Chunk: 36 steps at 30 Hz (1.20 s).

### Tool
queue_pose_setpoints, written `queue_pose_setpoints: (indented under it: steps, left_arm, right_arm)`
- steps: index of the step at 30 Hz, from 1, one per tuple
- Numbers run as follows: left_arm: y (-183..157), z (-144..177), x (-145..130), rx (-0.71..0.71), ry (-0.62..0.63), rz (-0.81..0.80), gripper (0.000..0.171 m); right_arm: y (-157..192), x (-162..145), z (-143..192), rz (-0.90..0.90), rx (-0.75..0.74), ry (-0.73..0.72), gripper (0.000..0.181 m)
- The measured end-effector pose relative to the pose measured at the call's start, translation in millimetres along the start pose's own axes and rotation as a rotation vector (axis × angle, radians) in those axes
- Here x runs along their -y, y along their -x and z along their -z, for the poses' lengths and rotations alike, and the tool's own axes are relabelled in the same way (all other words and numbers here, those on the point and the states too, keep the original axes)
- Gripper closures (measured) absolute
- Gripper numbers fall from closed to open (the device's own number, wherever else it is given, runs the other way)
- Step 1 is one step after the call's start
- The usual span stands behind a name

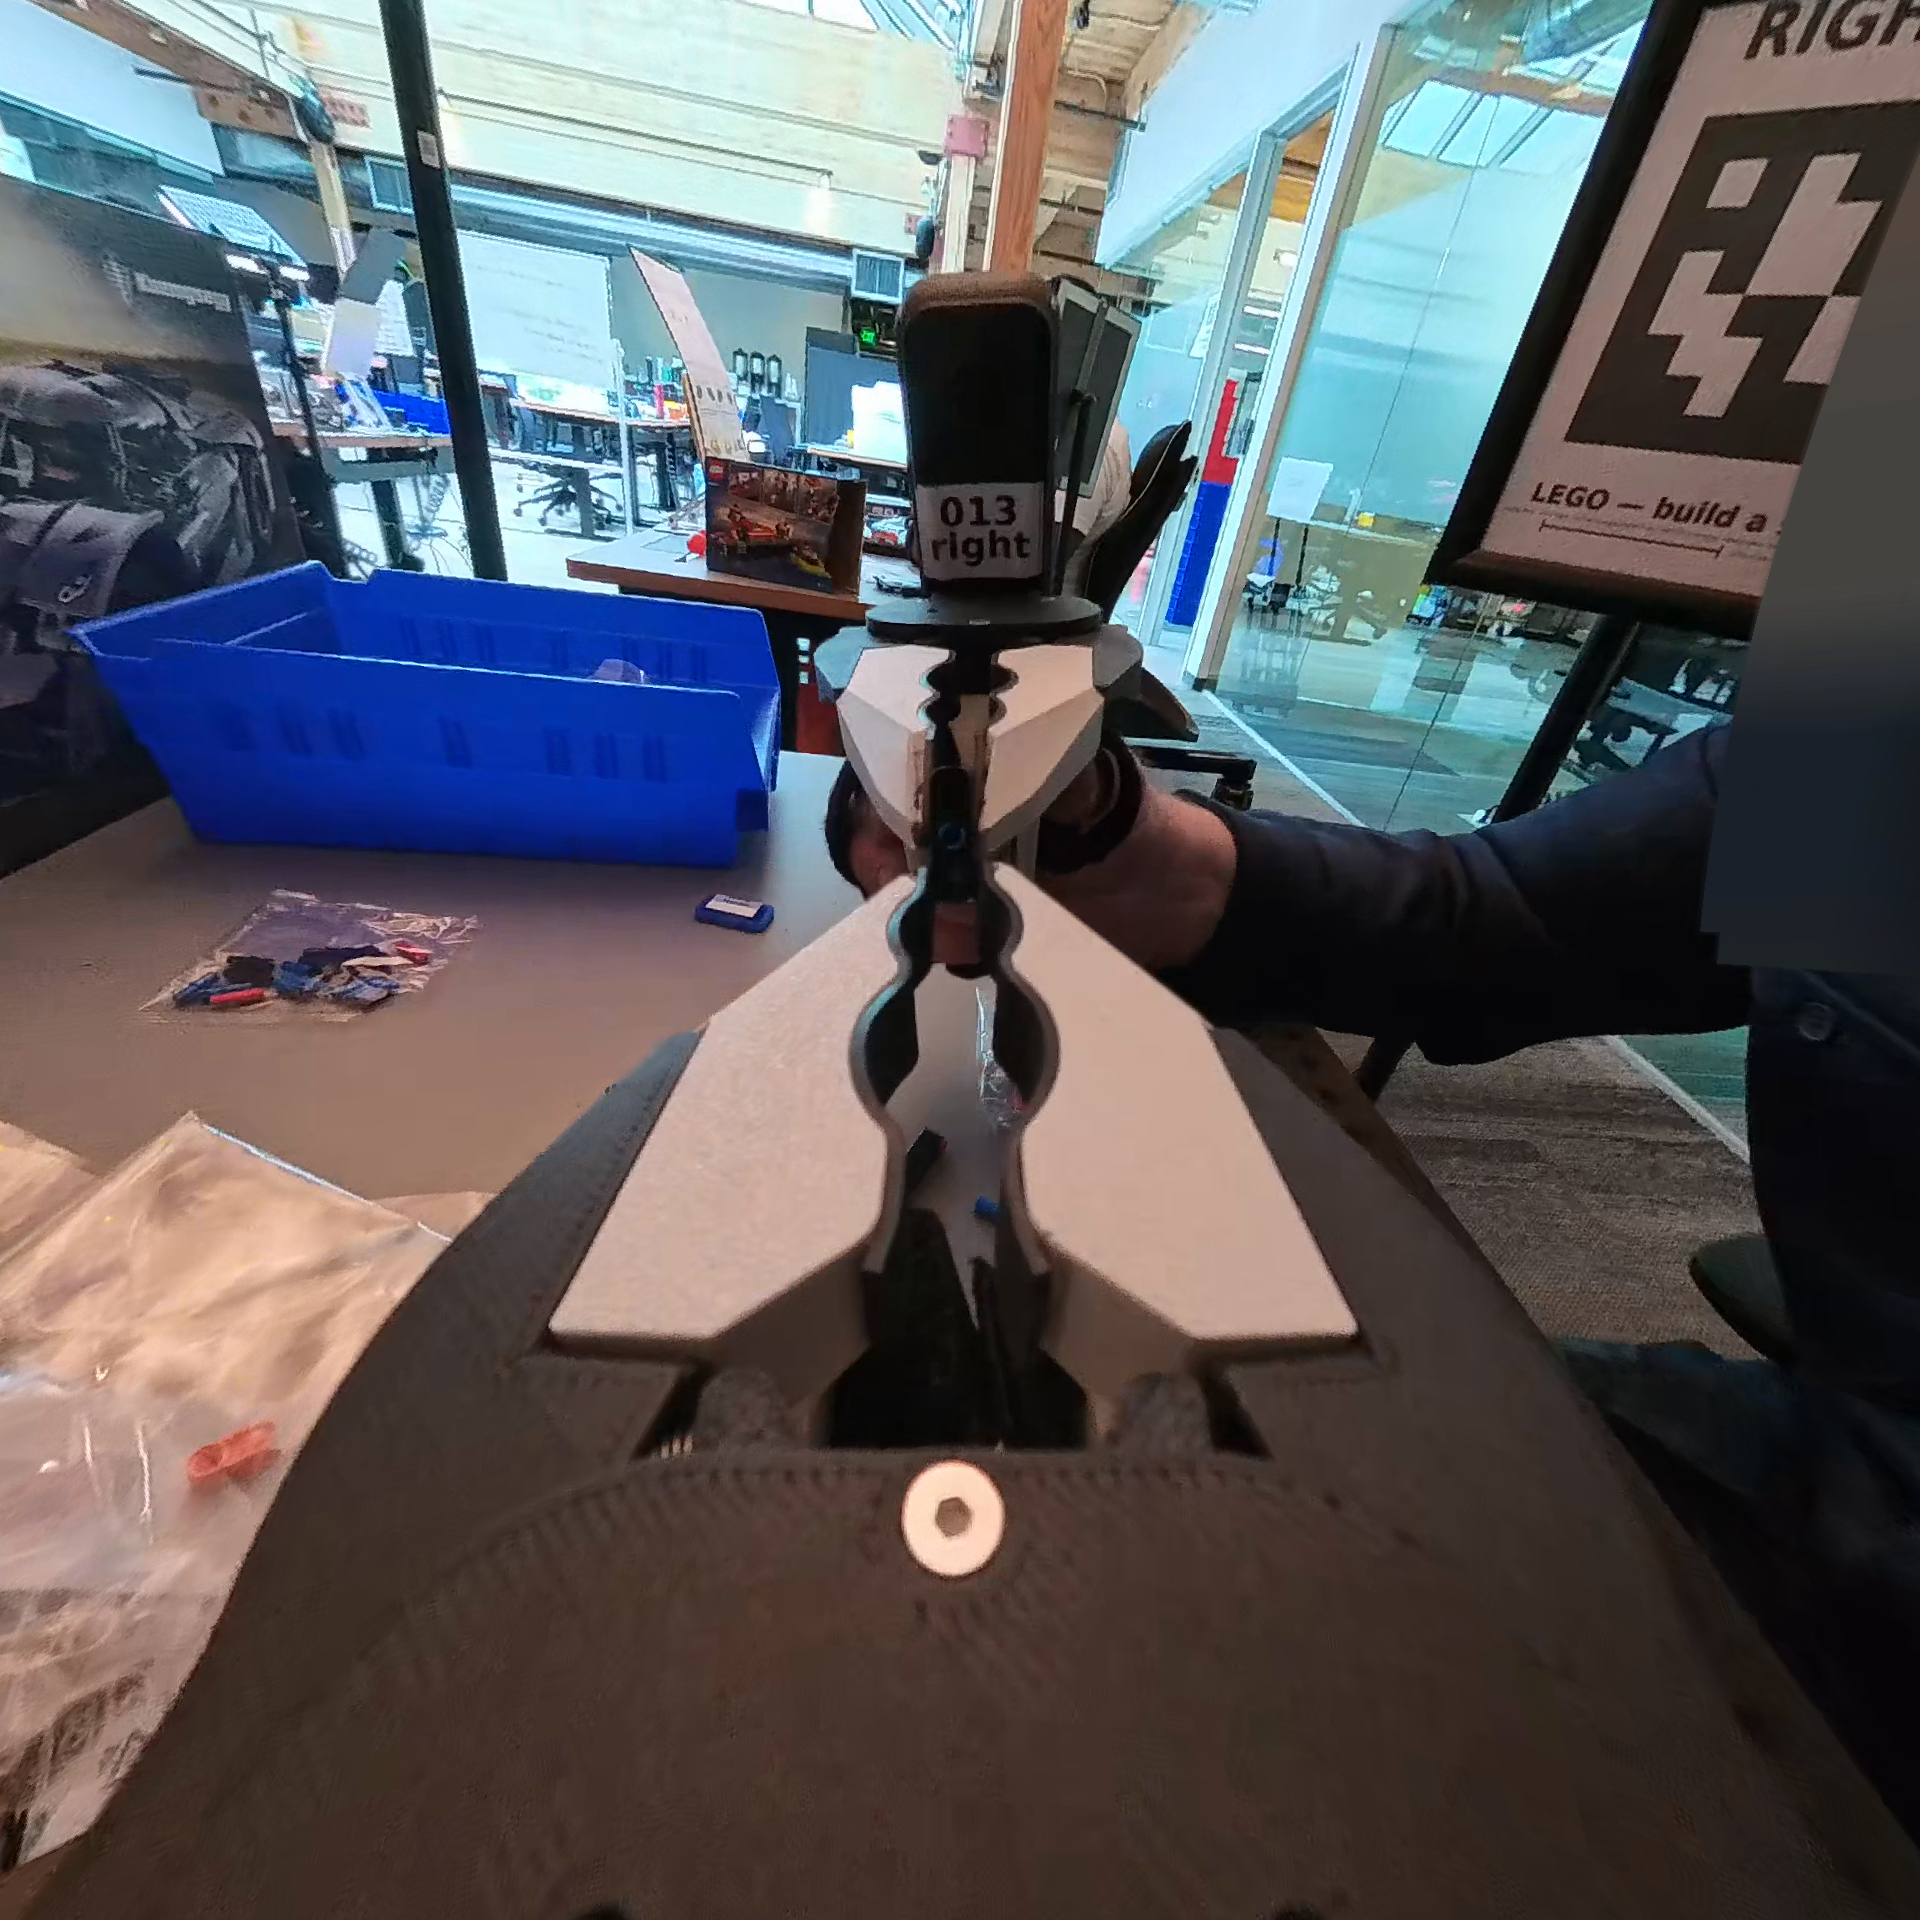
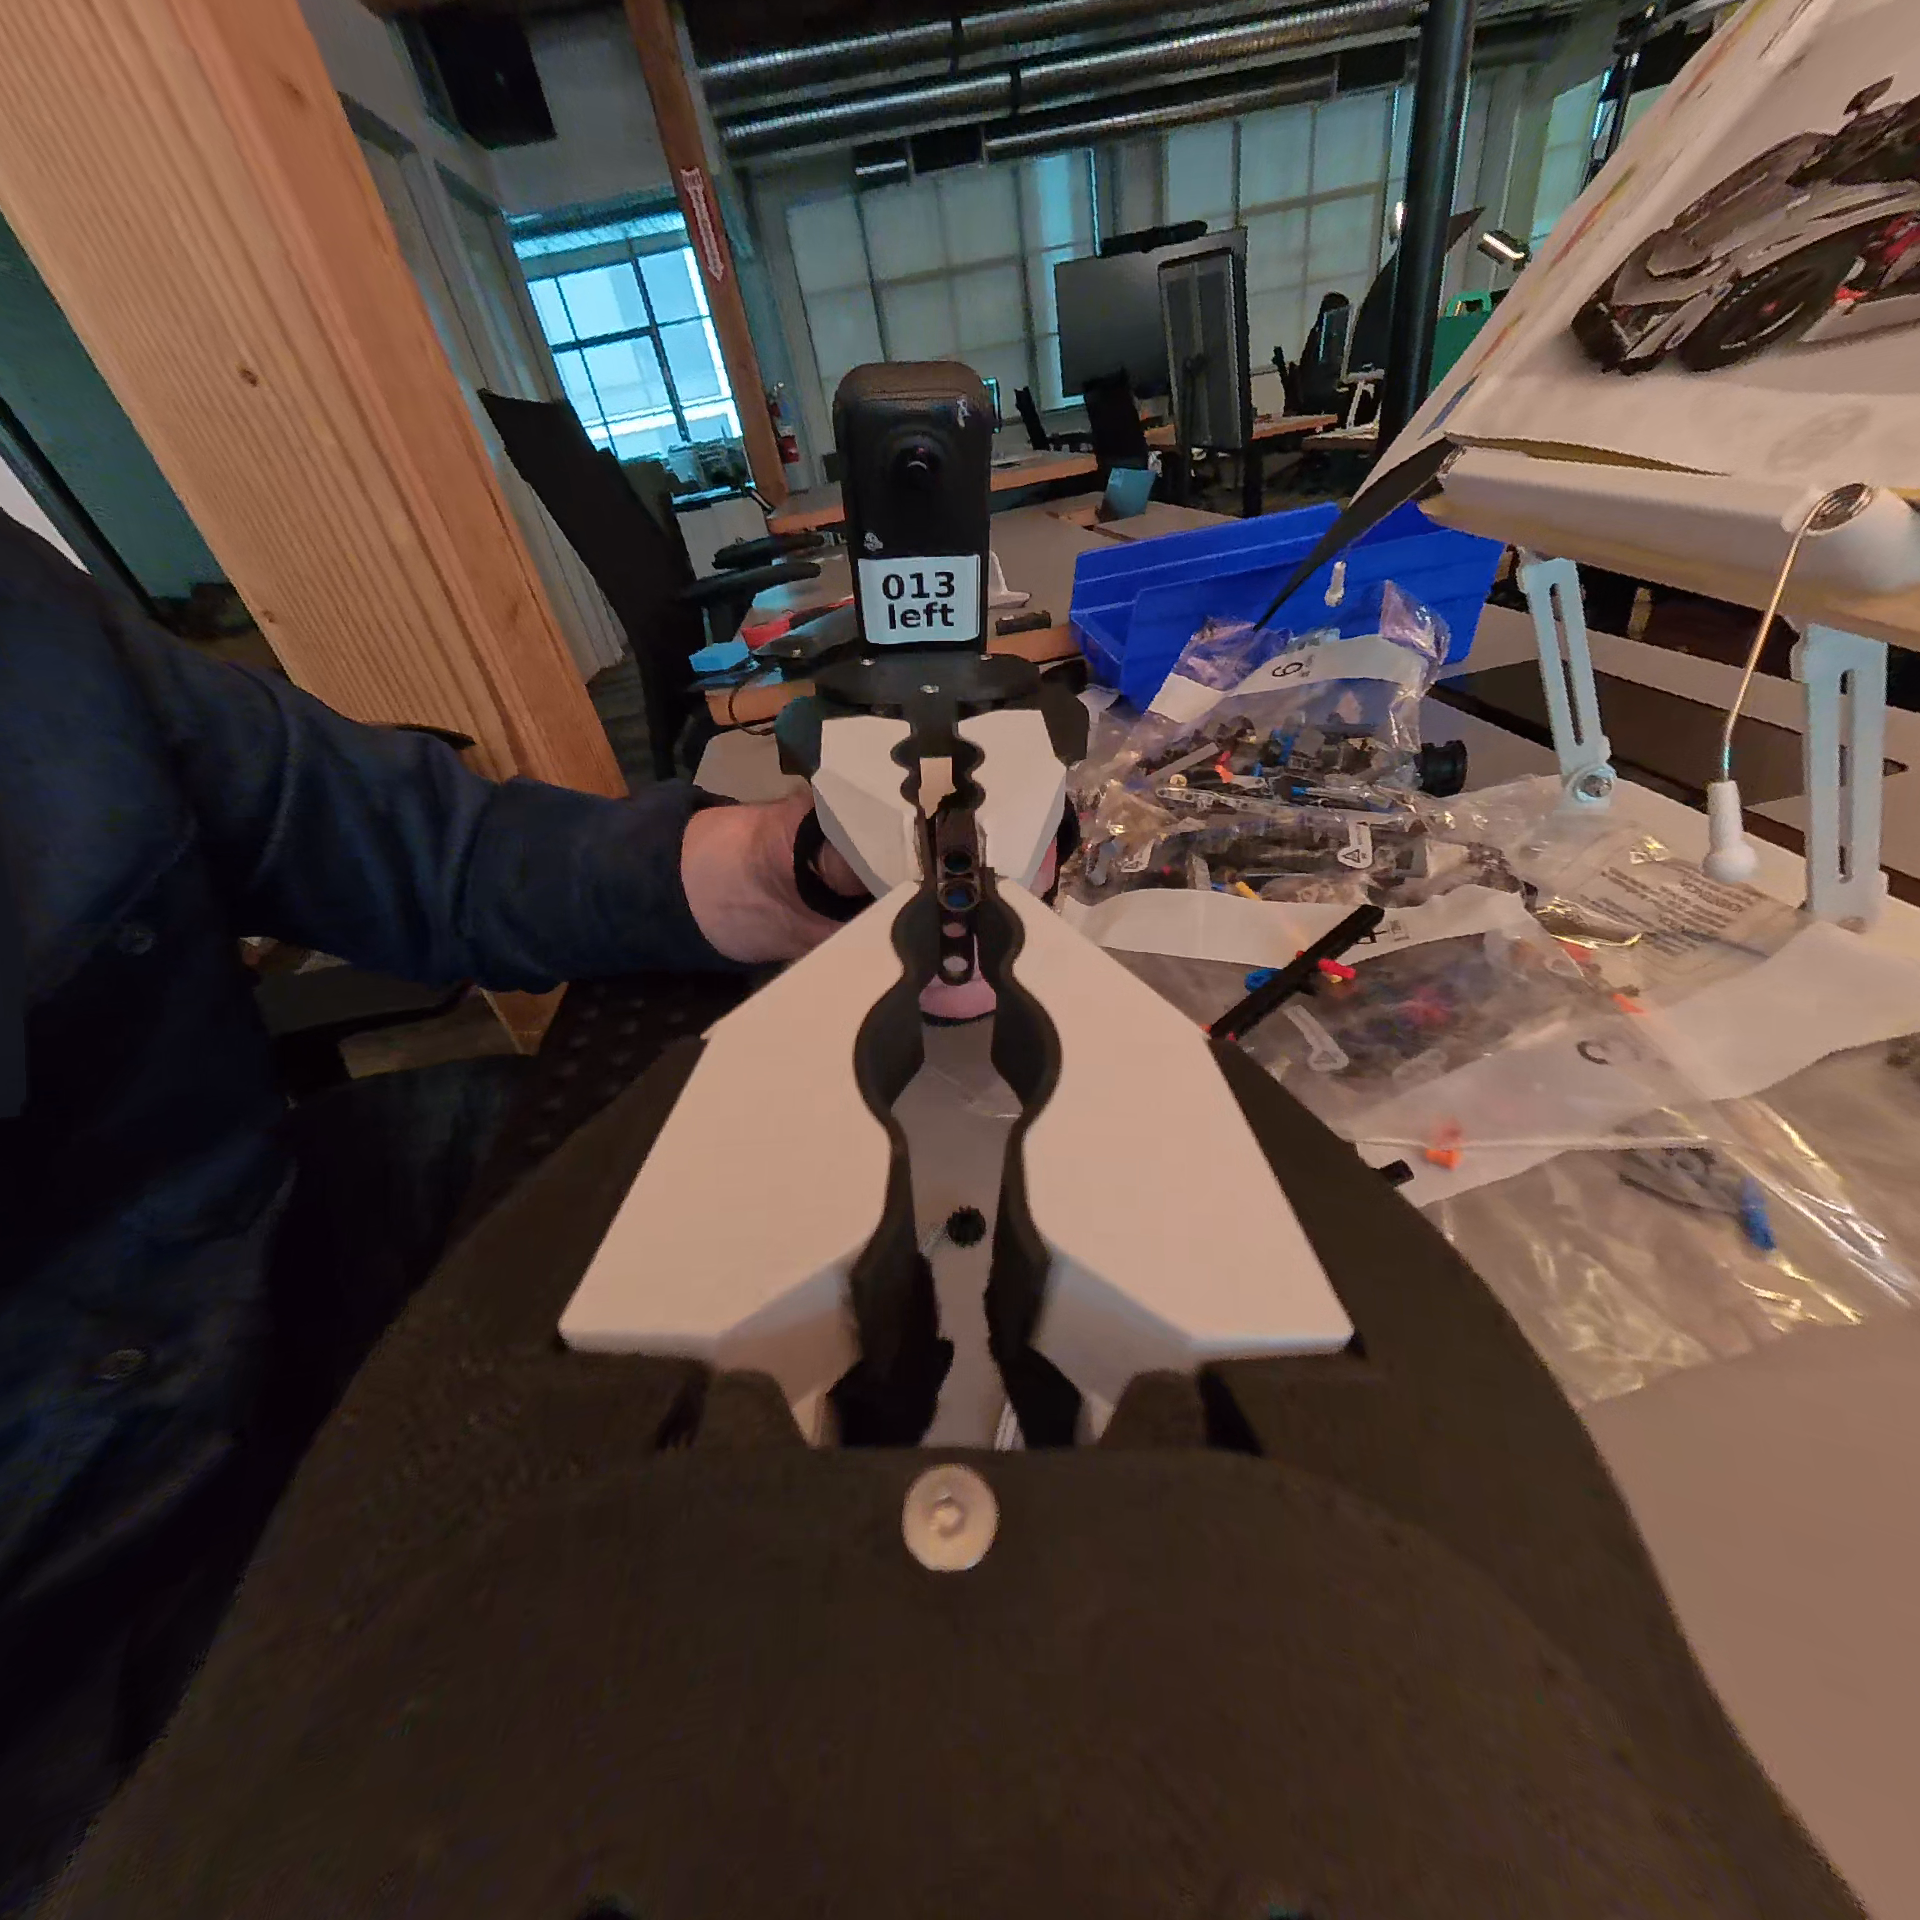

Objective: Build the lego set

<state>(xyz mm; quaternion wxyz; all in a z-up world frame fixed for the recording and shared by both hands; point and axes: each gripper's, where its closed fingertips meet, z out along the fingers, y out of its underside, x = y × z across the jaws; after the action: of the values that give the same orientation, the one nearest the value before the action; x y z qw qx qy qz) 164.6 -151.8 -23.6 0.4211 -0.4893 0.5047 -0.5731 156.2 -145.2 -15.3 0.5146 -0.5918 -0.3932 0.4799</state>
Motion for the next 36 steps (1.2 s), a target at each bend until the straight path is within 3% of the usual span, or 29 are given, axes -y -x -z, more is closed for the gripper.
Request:
queue_pose_setpoints:
  steps: [10,20,36]
  left_arm:
    - [-3,2,-1,0.021,0.048,-0.088,0.165]
    - [-6,9,11,-0.097,-0.063,0.142,0.165]
    - [-7,2,9,-0.100,-0.085,0.118,0.165]
  right_arm:
    - [5,-3,0,0.029,0.011,0.030,0.177]
    - [5,1,-1,0.093,-0.024,0.021,0.176]
    - [8,7,-2,0.010,0.007,-0.024,0.179]
